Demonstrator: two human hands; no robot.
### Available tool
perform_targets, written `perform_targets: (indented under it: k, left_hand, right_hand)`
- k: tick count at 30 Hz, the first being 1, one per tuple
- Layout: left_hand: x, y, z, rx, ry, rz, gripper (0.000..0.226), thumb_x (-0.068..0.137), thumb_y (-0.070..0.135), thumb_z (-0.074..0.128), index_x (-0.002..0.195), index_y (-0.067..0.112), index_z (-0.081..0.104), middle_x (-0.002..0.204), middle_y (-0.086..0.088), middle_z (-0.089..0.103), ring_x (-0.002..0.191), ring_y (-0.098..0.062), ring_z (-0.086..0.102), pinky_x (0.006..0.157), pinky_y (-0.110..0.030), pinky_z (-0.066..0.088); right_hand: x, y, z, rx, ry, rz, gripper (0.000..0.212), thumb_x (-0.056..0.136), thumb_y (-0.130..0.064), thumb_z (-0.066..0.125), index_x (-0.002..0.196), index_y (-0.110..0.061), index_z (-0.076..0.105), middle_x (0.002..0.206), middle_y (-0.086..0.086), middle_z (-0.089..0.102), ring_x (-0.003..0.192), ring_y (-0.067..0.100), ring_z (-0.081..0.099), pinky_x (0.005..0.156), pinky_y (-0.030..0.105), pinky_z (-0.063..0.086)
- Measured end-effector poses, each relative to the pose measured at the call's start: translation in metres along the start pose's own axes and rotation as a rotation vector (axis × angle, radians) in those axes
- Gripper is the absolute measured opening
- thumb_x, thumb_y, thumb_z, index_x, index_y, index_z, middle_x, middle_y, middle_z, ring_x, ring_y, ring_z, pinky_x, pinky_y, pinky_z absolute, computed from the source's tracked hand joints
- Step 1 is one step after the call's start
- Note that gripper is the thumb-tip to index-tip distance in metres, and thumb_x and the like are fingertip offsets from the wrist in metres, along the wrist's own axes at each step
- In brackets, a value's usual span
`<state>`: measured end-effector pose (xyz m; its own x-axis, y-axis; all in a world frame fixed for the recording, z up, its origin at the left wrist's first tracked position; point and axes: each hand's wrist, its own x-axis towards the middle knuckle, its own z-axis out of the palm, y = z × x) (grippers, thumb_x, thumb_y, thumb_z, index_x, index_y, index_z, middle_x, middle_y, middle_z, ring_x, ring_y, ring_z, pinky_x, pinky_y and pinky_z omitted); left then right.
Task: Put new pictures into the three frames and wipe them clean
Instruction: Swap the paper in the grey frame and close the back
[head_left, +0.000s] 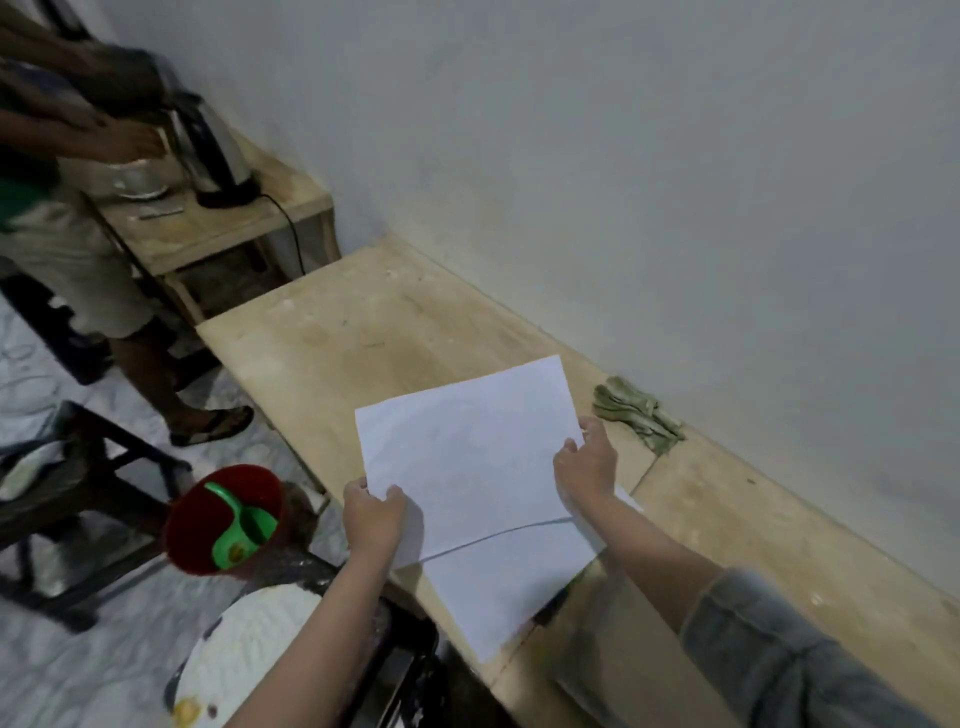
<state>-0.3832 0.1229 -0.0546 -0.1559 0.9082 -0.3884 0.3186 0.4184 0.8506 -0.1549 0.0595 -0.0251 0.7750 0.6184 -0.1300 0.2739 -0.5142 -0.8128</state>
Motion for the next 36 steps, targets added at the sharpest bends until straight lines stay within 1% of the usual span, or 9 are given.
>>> perform_targets:
  k: [4,10,13,18,20,26,30,33,36]
  left_hand:
    - [0.048,0.014,-0.013,-0.011,0.066,-0.052,0.036,0.090,0.009,0.056,0.121,-0.003,0.042,0.110,-0.016,0.058,0.098,-0.032,0.057,0.082,-0.038,0.046]
    - [0.096,0.032,-0.017,0.060,0.114,-0.055,0.049,0.089,0.007,0.057,0.133,-0.005,0.038,0.123,-0.014,0.053,0.115,-0.032,0.053,0.086,-0.029,0.040]
    - [0.111,0.032,-0.016,0.098,0.103,-0.049,0.058,0.088,0.011,0.058,0.139,-0.005,0.033,0.136,-0.019,0.046,0.123,-0.034,0.047,0.096,-0.033,0.040]
    - [0.122,0.030,-0.009,0.158,0.118,-0.048,0.051,0.088,0.012,0.057,0.134,-0.005,0.041,0.137,-0.021,0.041,0.129,-0.034,0.039,0.106,-0.036,0.035]
    - [0.124,0.027,-0.005,0.147,0.128,-0.048,0.052,0.089,0.011,0.056,0.137,-0.004,0.040,0.141,-0.021,0.037,0.132,-0.033,0.035,0.111,-0.038,0.033]
    - [0.118,0.019,0.002,0.165,0.179,-0.012,0.049,0.086,0.008,0.058,0.132,-0.004,0.046,0.140,-0.021,0.036,0.131,-0.034,0.033,0.106,-0.036,0.032]
    - [0.101,0.012,0.003,0.136,0.192,-0.006,0.049,0.086,0.006,0.058,0.133,-0.003,0.045,0.145,-0.022,0.032,0.135,-0.034,0.032,0.109,-0.040,0.033]
    - [0.082,0.007,0.004,0.128,0.198,-0.009,0.047,0.085,0.005,0.058,0.131,-0.004,0.048,0.144,-0.023,0.035,0.133,-0.035,0.036,0.108,-0.044,0.037]
    - [0.059,0.000,0.007,0.147,0.171,0.029,0.046,0.085,0.004,0.057,0.129,-0.004,0.050,0.140,-0.022,0.037,0.134,-0.034,0.034,0.108,-0.043,0.036]
  right_hand:
    - [0.044,-0.043,0.061,-0.048,-0.099,-0.105,0.029,0.090,-0.007,0.044,0.117,-0.012,0.052,0.100,0.006,0.060,0.084,0.021,0.054,0.069,0.025,0.037]
    - [0.097,-0.080,0.133,-0.164,-0.235,-0.206,0.035,0.086,-0.001,0.043,0.119,-0.009,0.052,0.107,0.011,0.062,0.084,0.020,0.052,0.067,0.023,0.034]
    - [0.118,-0.084,0.155,-0.258,-0.294,-0.220,0.037,0.089,-0.005,0.043,0.126,-0.009,0.048,0.115,0.013,0.059,0.097,0.027,0.055,0.073,0.026,0.035]
    - [0.140,-0.084,0.181,-0.510,-0.348,-0.172,0.051,0.092,-0.020,0.050,0.139,-0.012,0.032,0.134,0.009,0.045,0.120,0.028,0.048,0.091,0.035,0.041]
    - [0.145,-0.084,0.185,-0.578,-0.356,-0.150,0.055,0.091,-0.023,0.052,0.140,-0.012,0.030,0.135,0.010,0.042,0.123,0.029,0.046,0.097,0.038,0.040]
    - [0.151,-0.069,0.179,-0.707,-0.368,-0.198,0.048,0.089,-0.030,0.052,0.130,-0.010,0.037,0.128,0.013,0.043,0.118,0.031,0.046,0.099,0.044,0.041]
    - [0.144,-0.054,0.158,-0.754,-0.350,-0.211,0.043,0.089,-0.029,0.052,0.125,-0.010,0.040,0.124,0.013,0.045,0.115,0.031,0.047,0.098,0.044,0.041]
    - [0.137,-0.038,0.134,-0.782,-0.297,-0.214,0.035,0.088,-0.027,0.053,0.118,-0.011,0.044,0.119,0.012,0.047,0.109,0.030,0.049,0.095,0.042,0.041]
    - [0.128,-0.020,0.106,-0.791,-0.302,-0.200,0.036,0.088,-0.026,0.052,0.118,-0.010,0.043,0.119,0.014,0.045,0.111,0.032,0.046,0.095,0.043,0.038]
